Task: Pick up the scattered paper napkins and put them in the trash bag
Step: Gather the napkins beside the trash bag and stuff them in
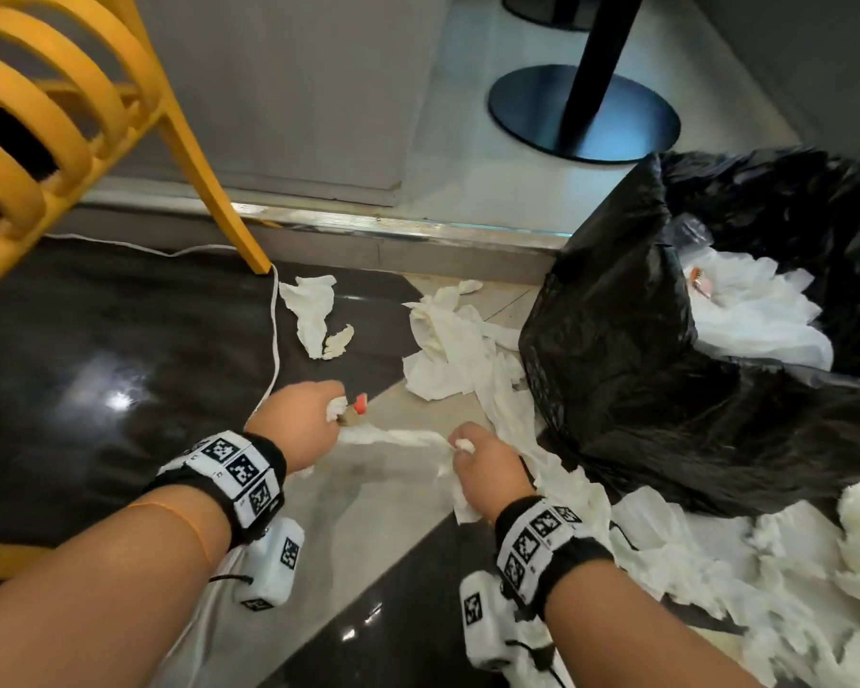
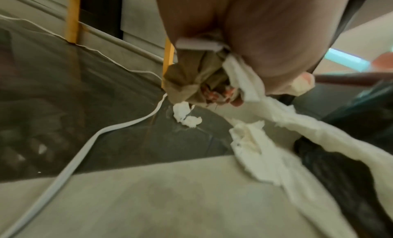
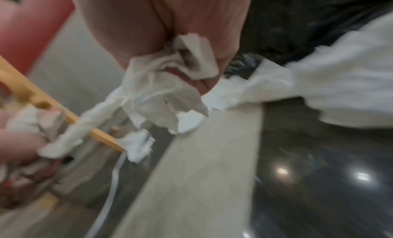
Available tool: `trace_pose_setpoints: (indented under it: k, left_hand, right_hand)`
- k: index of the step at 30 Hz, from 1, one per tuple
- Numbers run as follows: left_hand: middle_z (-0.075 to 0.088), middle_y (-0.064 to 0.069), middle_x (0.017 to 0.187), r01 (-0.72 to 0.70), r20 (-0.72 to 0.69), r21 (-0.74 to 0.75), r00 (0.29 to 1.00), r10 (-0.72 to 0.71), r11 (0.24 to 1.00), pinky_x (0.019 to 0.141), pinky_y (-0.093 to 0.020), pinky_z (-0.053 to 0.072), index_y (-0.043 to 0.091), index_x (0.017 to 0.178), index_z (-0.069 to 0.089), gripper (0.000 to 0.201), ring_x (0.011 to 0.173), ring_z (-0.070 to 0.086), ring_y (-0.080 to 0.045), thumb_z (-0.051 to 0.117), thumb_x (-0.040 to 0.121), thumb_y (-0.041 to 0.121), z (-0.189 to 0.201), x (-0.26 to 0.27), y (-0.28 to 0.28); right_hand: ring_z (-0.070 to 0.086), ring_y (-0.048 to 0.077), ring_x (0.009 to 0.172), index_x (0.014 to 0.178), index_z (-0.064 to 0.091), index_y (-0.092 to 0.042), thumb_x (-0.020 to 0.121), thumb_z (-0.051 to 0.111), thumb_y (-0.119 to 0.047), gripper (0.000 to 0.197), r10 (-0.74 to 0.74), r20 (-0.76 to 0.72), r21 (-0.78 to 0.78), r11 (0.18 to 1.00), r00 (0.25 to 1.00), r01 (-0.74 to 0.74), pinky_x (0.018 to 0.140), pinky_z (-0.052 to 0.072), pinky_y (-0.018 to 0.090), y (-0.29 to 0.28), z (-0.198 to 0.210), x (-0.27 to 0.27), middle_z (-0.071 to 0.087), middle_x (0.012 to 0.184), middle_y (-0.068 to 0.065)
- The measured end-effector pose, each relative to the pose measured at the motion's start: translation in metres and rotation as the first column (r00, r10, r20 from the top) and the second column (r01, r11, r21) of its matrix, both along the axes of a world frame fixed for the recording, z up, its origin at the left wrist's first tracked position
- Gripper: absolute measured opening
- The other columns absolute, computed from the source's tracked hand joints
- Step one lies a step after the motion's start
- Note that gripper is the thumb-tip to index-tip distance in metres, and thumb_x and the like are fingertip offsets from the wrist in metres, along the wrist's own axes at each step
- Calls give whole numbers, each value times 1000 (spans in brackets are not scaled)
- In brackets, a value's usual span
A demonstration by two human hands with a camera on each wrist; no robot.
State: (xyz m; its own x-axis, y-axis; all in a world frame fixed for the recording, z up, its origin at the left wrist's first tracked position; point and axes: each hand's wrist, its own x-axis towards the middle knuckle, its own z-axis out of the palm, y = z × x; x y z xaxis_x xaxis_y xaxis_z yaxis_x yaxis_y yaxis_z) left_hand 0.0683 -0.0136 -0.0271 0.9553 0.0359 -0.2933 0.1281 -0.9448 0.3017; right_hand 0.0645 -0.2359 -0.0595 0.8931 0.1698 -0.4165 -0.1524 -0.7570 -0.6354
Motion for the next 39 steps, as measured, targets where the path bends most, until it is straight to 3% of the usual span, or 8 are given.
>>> trace_pose_setpoints:
  k: [9, 17, 19, 22, 25, 29, 34, 39]
  left_hand:
    - [55, -11, 79, 52, 331, -175, 944, 9, 983, 63, -33, 36, 15, 95, 42, 12, 73, 51, -30, 48, 85, 10, 138, 37, -114]
    - [52, -12, 100, 424, 538, -140, 791, -291, 895, 75, -34, 39, 6, 111, 43, 48, 94, 54, -33, 67, 81, 34, 222, 105, -291]
    - [49, -14, 117, 490, 463, -62, 786, -410, 870, 93, -41, 40, 10, 119, 43, 67, 107, 49, -32, 67, 75, 55, 221, 118, -329]
    - [38, -15, 143, 621, 37, 57, 781, -623, 782, 107, -48, 31, 17, 134, 42, 72, 129, 39, -33, 41, 83, 69, 190, 127, -356]
    - [19, -10, 157, 699, 8, 15, 715, -699, 715, 114, -49, 24, 24, 136, 40, 58, 141, 27, -30, 39, 90, 58, 164, 129, -332]
    - [51, -12, 133, 649, 271, 17, 729, -629, 760, 101, -43, 41, 15, 120, 52, 40, 120, 49, -29, 49, 91, 43, 144, 147, -239]
    - [56, -12, 119, 341, 15, 316, 931, -364, 885, 93, -44, 45, 16, 110, 59, 35, 110, 52, -33, 54, 87, 41, 88, 158, -79]
    - [53, -10, 124, 190, -180, 359, 975, -132, 914, 95, -45, 47, 16, 110, 58, 31, 111, 53, -34, 55, 85, 34, 7, 146, 32]
  right_hand:
    - [42, 16, 59, 52, 41, -23, 83, 44, -14, 33, -193, 298, 493, 870, 935, 22, 61, 42, 37, -51, 166, 54, 42, 56, -4]
    - [41, 21, 67, 65, 44, -19, 69, 42, -26, 8, -679, 430, 589, 711, 595, 384, 63, 44, 47, -207, 242, 67, 43, 66, 2]
    - [48, 22, 74, 79, 51, -16, 73, 44, -25, 13, -702, 447, 537, 707, 555, 461, 66, 42, 44, -240, 243, 71, 47, 71, -2]
    - [50, 20, 87, 111, 53, -12, 82, 54, -20, 30, -647, 434, 400, 762, 627, 509, 70, 36, 29, -265, 229, 82, 52, 91, -1]
    - [49, 19, 95, 123, 44, -12, 79, 64, -20, 48, -566, 441, 263, 823, 696, 503, 66, 40, 23, -264, 215, 89, 49, 112, 4]
    - [41, 29, 122, 128, 41, -13, 78, 64, -28, 57, -489, 602, 131, 841, 631, 525, 101, 38, 36, -249, 199, 106, 40, 133, 15]
    - [54, 40, 113, 129, 47, -9, 83, 43, -62, 70, -199, 298, -558, 757, 934, 339, 98, 44, 50, -221, 185, 134, 57, 124, 23]
    - [60, 41, 98, 116, 50, -19, 72, 46, -56, 58, -126, 701, -325, 820, 702, 472, 88, 50, 55, -153, 205, 136, 63, 108, 18]
